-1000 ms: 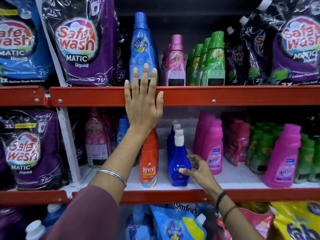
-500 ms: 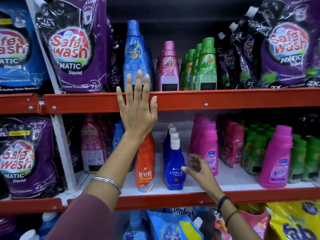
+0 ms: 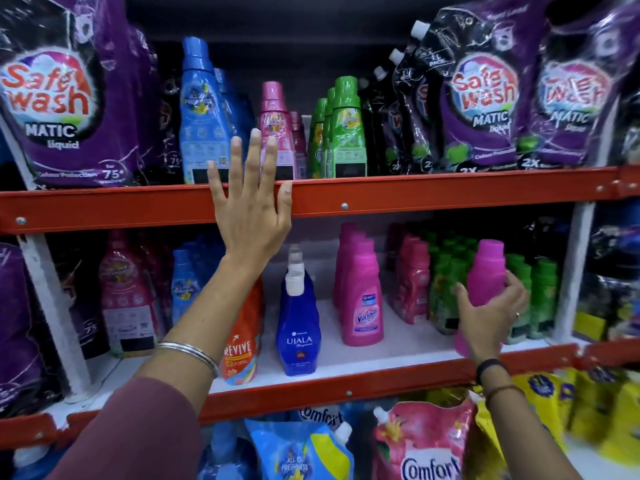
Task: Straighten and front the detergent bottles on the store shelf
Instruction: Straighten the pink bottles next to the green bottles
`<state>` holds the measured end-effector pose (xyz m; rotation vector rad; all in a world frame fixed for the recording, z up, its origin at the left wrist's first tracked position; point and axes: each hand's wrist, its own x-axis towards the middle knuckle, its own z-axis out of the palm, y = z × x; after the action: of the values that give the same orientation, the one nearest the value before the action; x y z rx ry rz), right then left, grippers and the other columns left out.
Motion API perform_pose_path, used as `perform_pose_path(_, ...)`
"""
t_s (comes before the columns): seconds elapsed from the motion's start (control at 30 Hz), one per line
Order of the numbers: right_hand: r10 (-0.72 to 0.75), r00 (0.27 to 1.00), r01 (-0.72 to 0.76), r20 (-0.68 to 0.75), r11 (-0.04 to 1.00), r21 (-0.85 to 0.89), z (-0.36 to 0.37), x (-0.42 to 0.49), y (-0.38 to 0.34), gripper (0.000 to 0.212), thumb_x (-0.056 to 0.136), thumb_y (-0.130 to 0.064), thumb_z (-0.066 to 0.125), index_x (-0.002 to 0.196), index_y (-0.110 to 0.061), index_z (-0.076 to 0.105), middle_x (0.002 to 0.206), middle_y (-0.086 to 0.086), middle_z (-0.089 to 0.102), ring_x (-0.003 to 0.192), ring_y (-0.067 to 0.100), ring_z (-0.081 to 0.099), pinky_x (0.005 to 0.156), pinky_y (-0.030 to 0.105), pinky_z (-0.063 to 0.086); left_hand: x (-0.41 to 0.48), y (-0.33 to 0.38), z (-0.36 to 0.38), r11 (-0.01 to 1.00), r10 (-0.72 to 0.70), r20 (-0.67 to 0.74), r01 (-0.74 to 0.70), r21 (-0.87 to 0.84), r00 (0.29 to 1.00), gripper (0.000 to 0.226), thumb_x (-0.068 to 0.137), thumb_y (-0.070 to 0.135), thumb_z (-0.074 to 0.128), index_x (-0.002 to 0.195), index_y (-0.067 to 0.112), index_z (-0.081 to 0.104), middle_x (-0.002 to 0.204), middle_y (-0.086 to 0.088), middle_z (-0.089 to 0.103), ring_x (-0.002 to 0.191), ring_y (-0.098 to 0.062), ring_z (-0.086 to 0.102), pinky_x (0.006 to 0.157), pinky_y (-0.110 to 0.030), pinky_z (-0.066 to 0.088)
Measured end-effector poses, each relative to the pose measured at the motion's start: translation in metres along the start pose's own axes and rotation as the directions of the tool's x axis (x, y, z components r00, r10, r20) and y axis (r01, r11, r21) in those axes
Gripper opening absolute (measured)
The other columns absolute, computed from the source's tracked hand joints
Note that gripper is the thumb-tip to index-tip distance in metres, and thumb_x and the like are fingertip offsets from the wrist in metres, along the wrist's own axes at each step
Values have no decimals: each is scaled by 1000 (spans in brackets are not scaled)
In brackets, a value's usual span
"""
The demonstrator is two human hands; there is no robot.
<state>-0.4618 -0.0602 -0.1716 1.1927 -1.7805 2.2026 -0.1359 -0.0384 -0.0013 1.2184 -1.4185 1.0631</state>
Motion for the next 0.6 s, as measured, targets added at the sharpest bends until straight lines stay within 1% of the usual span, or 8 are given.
perform_pose_path(0.03,41,999,-40,30,998,-55,-14,13,13,77,73,-27,76,132,-4,33,134,25,39,128,39,34,102,55,36,0,16,4,1000,4,2,-4,-6,1000,56,101,43,26,152,22,16,160,-1,17,148,-22,11,117,-52,1)
perform_pose_path(0.1,95,988,-79,121,988,-132,-16,18,22,86,72,-25,78,137,1,28,137,28,36,129,42,34,102,54,34,-1,15,3,1000,0,-2,0,10,1000,55,101,44,24,152,23,16,160,-1,17,148,-22,10,117,-52,1)
perform_pose_path(0.17,125,976,-91,181,979,-184,-17,18,27,86,73,-23,77,138,3,27,137,30,37,126,45,38,100,53,36,-1,10,5,1000,-1,-13,1,16,1000,56,101,45,23,152,24,15,160,-1,16,148,-22,9,117,-51,0)
perform_pose_path(0.3,144,975,-96,168,960,-264,-21,20,27,76,70,-26,77,129,1,36,128,29,47,115,47,49,88,53,44,-1,6,5,999,-1,-25,2,40,1000,56,101,47,20,152,24,14,160,-1,16,148,-22,8,117,-46,-7)
perform_pose_path(0.4,147,978,-96,150,948,-303,-25,20,18,72,65,-30,81,117,1,42,117,27,54,105,46,55,78,51,46,-1,6,6,999,2,-23,-1,35,1000,57,101,48,18,152,23,15,160,-1,16,148,-22,8,117,-48,-4)
perform_pose_path(0.6,81,982,-32,170,962,-271,-20,1,-8,77,58,-40,83,114,-6,43,114,21,57,101,42,58,77,50,48,-1,6,7,999,12,-48,-10,34,999,57,100,48,18,151,22,17,159,-2,19,147,-23,11,116,-53,4)
